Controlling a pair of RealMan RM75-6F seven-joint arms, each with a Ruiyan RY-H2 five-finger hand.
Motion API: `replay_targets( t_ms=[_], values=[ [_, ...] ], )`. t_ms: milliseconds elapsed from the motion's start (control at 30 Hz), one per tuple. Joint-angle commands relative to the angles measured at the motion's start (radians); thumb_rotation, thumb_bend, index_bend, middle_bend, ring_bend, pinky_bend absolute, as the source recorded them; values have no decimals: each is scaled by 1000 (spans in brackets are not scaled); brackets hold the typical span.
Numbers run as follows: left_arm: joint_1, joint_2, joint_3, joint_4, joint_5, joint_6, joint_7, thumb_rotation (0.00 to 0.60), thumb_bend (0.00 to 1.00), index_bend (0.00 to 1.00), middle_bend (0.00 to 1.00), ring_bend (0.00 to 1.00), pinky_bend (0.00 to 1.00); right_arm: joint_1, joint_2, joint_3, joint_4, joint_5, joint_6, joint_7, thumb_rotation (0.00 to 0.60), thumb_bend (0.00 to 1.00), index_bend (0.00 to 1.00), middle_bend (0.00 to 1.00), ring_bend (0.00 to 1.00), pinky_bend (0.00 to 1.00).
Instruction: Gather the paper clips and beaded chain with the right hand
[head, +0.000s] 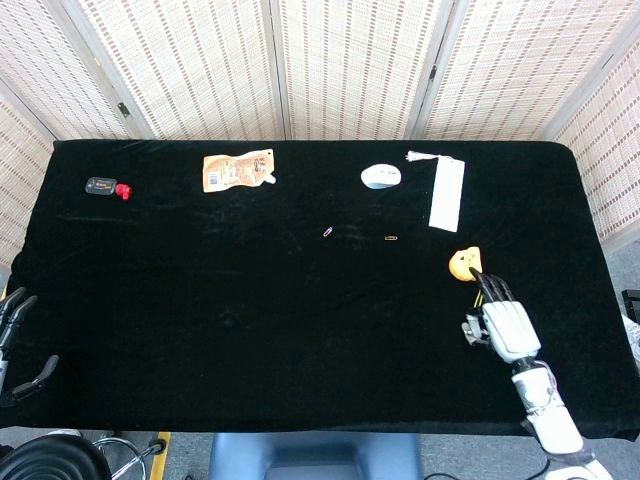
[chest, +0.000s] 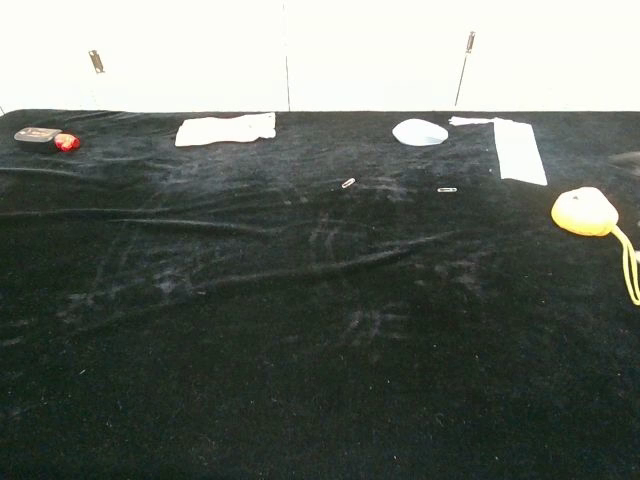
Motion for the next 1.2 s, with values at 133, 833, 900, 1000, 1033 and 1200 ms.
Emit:
replay_targets(
  t_ms=[133,833,900,1000,1033,1200],
  values=[
    [-10,-8,4,-10,-1,-22,32,600,398,0,0,0,0,-72,-49,-44,155,-53,60,70,600,447,669,4,0,0],
    [-12,-4,6,-12,-2,-24,27,600,398,0,0,0,0,-54,-13,-36,162,-58,-48,5,600,357,0,0,0,0],
    [-12,-5,7,-13,-2,-24,29,600,398,0,0,0,0,-55,7,-40,133,-59,-54,-9,600,325,0,0,0,0],
    [-13,-6,6,-13,-3,-26,31,600,398,0,0,0,0,-59,35,-42,99,-61,-51,-26,600,293,0,0,0,0],
    [-13,-6,6,-13,-4,-26,31,600,398,0,0,0,0,-61,43,-42,89,-63,-48,-28,600,290,0,0,0,0],
    [-14,-6,6,-14,-5,-27,33,600,398,0,0,0,0,-80,96,-47,27,-85,-11,-22,600,280,0,0,0,0]
  ],
)
